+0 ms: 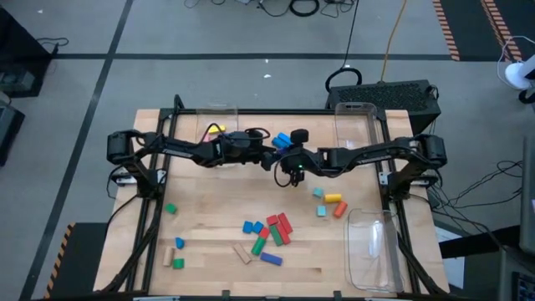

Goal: Sort blocks by size
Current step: Put the blue rectangle block into the top left transparent bin

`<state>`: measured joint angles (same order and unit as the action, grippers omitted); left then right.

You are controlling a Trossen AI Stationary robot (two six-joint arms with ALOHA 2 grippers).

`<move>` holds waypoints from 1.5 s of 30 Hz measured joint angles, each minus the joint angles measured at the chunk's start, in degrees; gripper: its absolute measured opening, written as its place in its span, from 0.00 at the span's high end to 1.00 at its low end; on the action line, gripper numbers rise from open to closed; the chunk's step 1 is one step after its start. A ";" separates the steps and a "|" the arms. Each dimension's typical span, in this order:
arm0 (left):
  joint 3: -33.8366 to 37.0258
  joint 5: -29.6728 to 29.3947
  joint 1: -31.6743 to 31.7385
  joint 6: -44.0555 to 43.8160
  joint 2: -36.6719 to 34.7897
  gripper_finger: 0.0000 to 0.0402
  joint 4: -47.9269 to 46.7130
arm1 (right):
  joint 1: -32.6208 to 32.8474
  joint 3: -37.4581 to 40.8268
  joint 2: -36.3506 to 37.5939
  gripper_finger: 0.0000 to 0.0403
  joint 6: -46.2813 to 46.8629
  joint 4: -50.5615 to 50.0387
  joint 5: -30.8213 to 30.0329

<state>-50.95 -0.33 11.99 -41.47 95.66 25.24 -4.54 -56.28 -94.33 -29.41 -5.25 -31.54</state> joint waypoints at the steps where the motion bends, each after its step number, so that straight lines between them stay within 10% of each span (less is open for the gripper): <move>1: -0.46 -0.36 0.00 0.04 -0.02 0.30 -0.81 | 0.00 -0.78 -0.84 0.82 -0.07 0.18 -0.06; 33: -0.80 -3.24 0.87 4.80 -0.02 0.80 -7.99 | 0.17 -5.08 -4.01 0.82 -2.28 0.60 -0.05; 45: -3.70 -8.36 1.58 16.13 -5.25 0.86 -17.99 | 0.52 -5.08 -3.23 0.36 0.03 -3.46 -11.21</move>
<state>-54.65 -8.70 13.56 -25.34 90.40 7.25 -4.01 -61.36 -97.56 -29.38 -8.71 -42.76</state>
